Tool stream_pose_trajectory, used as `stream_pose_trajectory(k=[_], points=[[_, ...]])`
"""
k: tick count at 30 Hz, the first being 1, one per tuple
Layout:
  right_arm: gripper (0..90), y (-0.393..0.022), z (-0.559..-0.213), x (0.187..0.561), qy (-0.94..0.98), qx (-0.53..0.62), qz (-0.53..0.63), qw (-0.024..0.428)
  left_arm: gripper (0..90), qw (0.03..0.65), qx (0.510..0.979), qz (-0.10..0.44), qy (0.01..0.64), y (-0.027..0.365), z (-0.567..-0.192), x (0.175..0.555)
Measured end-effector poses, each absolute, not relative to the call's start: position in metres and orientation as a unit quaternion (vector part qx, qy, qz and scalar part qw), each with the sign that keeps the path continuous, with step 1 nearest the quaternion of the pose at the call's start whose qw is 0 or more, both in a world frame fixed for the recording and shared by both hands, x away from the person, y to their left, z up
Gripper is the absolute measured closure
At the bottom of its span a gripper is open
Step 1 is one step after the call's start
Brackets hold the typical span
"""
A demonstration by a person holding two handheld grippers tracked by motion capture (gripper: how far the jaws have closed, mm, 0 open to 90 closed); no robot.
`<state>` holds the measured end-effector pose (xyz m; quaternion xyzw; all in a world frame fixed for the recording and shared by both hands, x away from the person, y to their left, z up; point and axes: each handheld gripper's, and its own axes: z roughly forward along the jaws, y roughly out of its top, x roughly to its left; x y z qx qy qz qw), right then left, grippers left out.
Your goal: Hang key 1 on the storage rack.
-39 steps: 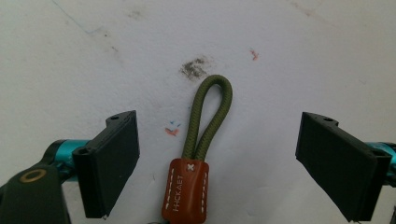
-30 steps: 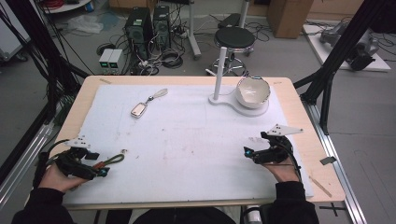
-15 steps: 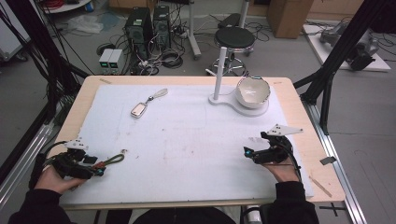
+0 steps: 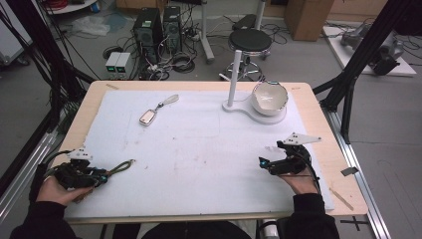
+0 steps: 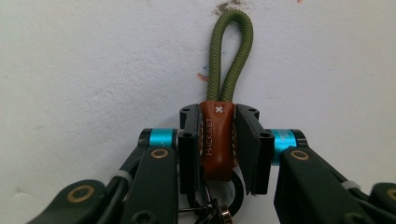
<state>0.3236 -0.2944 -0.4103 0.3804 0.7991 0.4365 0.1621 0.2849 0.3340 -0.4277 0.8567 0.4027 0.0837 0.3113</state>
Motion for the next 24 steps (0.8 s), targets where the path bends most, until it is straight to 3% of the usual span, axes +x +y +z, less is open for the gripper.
stream_pose_trajectory(k=[6,15,24], points=[[0.6,-0.294,-0.412,0.325,0.801,0.382,0.435,0.155,71.7,0.332,0.852,0.063,0.4,0.337,-0.424,0.288],[0.6,-0.293,-0.414,0.325,0.801,0.384,0.433,0.152,71.7,0.394,0.837,0.106,0.363,0.327,-0.401,0.285],[0.6,-0.295,-0.412,0.326,0.795,0.388,0.439,0.156,71.9,0.418,0.829,0.101,0.358,0.308,-0.399,0.301]])
